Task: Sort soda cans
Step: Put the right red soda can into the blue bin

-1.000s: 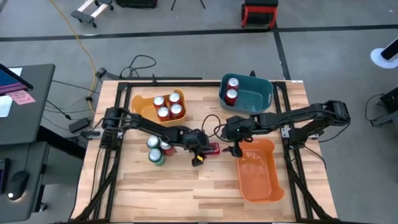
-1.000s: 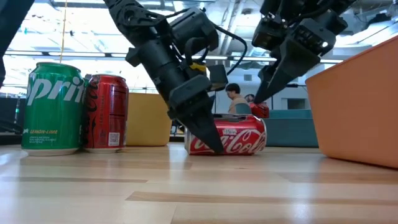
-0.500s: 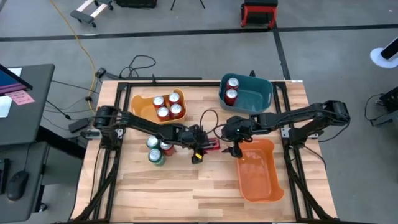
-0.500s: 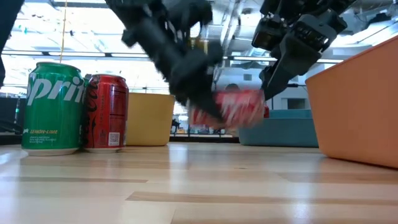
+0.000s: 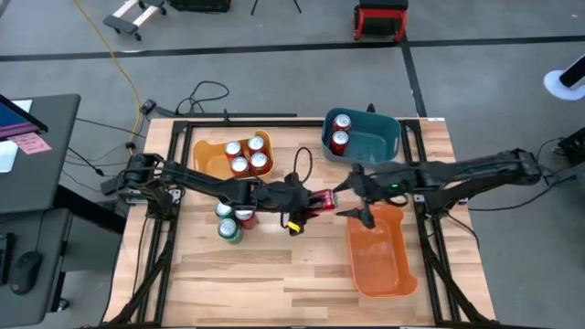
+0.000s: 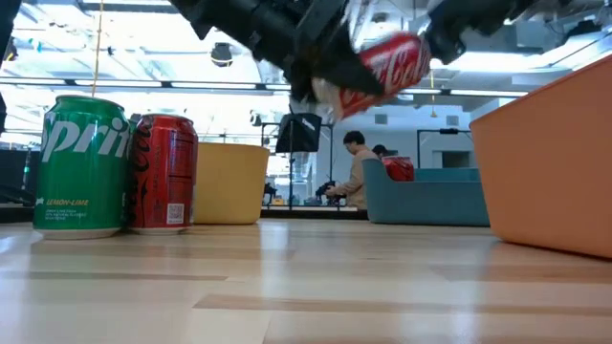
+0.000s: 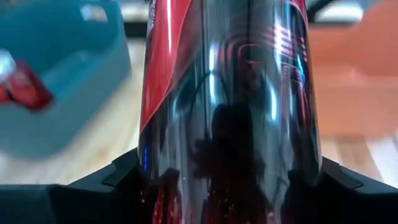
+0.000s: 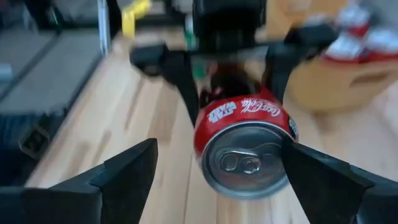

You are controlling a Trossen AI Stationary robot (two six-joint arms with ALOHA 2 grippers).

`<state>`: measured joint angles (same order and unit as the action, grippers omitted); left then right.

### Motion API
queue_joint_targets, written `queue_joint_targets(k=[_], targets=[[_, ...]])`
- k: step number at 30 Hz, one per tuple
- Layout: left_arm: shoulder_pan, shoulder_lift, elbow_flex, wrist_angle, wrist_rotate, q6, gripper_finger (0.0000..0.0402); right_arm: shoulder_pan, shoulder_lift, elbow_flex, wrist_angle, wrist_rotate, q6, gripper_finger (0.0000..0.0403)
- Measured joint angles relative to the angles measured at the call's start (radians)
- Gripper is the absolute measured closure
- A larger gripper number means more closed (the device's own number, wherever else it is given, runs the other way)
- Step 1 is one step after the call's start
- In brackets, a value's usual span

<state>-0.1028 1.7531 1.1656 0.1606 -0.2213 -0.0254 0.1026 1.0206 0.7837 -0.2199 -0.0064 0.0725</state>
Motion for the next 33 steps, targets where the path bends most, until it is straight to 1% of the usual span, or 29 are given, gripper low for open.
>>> queue_joint_targets(k=[2, 4, 7, 10, 13, 15, 18, 23, 26, 29, 33], targets=[[-0.008, 0.000, -0.001, 0.068, -0.022, 0.021, 0.0116, 0.016, -0.053, -0.045, 0.087, 0.031, -0.006, 0.0035], [-0.015, 0.000, -0.023, 0.177, -0.024, 0.046, 0.0116, 0.029, -0.097, -0.106, 0.207, 0.041, -0.026, 0.0035], [-0.016, 0.001, -0.079, 0.379, -0.016, 0.060, 0.0116, 0.035, -0.141, -0.215, 0.454, 0.043, -0.036, 0.0035], [-0.013, 0.002, -0.144, 0.539, -0.013, 0.063, 0.0116, 0.033, -0.141, -0.313, 0.674, 0.043, -0.035, 0.0035], [-0.007, 0.002, -0.188, 0.606, -0.011, 0.060, 0.0116, 0.033, -0.100, -0.377, 0.843, 0.039, -0.018, 0.0035], [-0.005, 0.002, -0.208, 0.641, -0.011, 0.051, 0.0116, 0.034, -0.061, -0.395, 0.926, 0.037, 0.006, 0.0035], [-0.005, 0.002, -0.219, 0.666, -0.014, 0.049, 0.0116, 0.034, -0.009, -0.395, 0.980, 0.038, 0.018, 0.0030], [-0.008, 0.002, -0.219, 0.699, -0.005, 0.063, 0.0116, 0.015, 0.047, -0.394, 1.071, 0.036, 0.018, 0.0007], [-0.010, 0.002, -0.219, 0.702, -0.005, 0.065, 0.0116, -0.002, 0.026, -0.394, 1.061, 0.026, -0.001, 0.0006], [-0.013, 0.002, -0.219, 0.712, -0.003, 0.067, 0.0116, -0.013, -0.018, -0.395, 1.022, 0.019, -0.061, 0.0004], [-0.016, -0.005, -0.215, 0.771, 0.013, 0.084, 0.0116, -0.031, -0.045, -0.398, 0.983, 0.099, -0.105, 0.0004]])
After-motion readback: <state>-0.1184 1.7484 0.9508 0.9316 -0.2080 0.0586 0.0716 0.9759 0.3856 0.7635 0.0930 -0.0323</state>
